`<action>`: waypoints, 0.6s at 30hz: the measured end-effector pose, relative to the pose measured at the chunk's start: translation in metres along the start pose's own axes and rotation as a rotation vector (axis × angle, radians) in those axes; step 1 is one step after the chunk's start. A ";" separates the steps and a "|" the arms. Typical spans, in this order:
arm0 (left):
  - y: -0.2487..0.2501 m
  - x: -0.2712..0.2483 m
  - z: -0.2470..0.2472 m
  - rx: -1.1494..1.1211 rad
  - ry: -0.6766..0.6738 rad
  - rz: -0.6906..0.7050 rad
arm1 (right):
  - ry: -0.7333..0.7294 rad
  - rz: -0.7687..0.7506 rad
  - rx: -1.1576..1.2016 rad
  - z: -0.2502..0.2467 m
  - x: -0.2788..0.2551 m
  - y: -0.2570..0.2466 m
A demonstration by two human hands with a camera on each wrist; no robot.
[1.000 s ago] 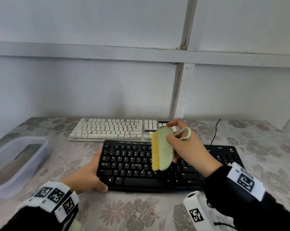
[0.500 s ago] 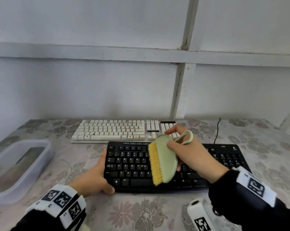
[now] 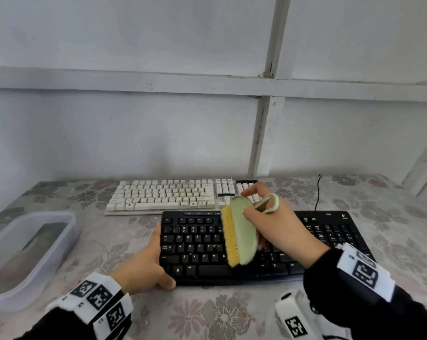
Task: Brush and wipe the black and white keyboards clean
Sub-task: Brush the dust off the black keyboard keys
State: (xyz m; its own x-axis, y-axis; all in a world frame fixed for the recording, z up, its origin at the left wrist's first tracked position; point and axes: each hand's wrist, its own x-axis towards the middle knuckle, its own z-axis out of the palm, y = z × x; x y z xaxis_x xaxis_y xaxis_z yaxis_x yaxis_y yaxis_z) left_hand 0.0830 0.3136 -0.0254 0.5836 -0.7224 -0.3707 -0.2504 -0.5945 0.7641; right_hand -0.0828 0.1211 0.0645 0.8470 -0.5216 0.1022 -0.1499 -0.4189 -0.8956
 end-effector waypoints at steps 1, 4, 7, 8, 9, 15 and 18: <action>0.001 -0.001 0.000 0.003 -0.003 0.005 | 0.032 -0.012 -0.006 0.002 0.003 0.000; 0.003 -0.003 -0.001 0.007 -0.012 0.025 | 0.022 0.015 -0.037 0.008 0.002 0.005; 0.002 -0.004 -0.001 0.012 -0.019 0.016 | -0.091 0.068 -0.065 0.010 -0.012 0.007; 0.002 -0.003 -0.001 0.011 -0.020 0.011 | -0.135 0.080 -0.076 0.010 -0.015 0.006; 0.001 -0.003 -0.001 0.010 -0.020 0.012 | -0.162 0.087 -0.080 0.009 -0.017 0.003; -0.002 0.001 0.000 0.011 -0.009 0.014 | 0.018 -0.005 -0.031 0.010 0.004 -0.010; -0.003 0.002 -0.001 0.011 -0.013 0.007 | -0.005 -0.001 -0.047 0.018 0.011 -0.007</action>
State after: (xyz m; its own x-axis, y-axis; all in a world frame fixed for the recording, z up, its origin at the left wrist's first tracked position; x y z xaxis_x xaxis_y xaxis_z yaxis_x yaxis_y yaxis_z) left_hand 0.0854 0.3142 -0.0278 0.5721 -0.7308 -0.3723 -0.2625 -0.5932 0.7611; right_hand -0.0636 0.1312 0.0639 0.8496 -0.5177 0.1014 -0.1722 -0.4539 -0.8743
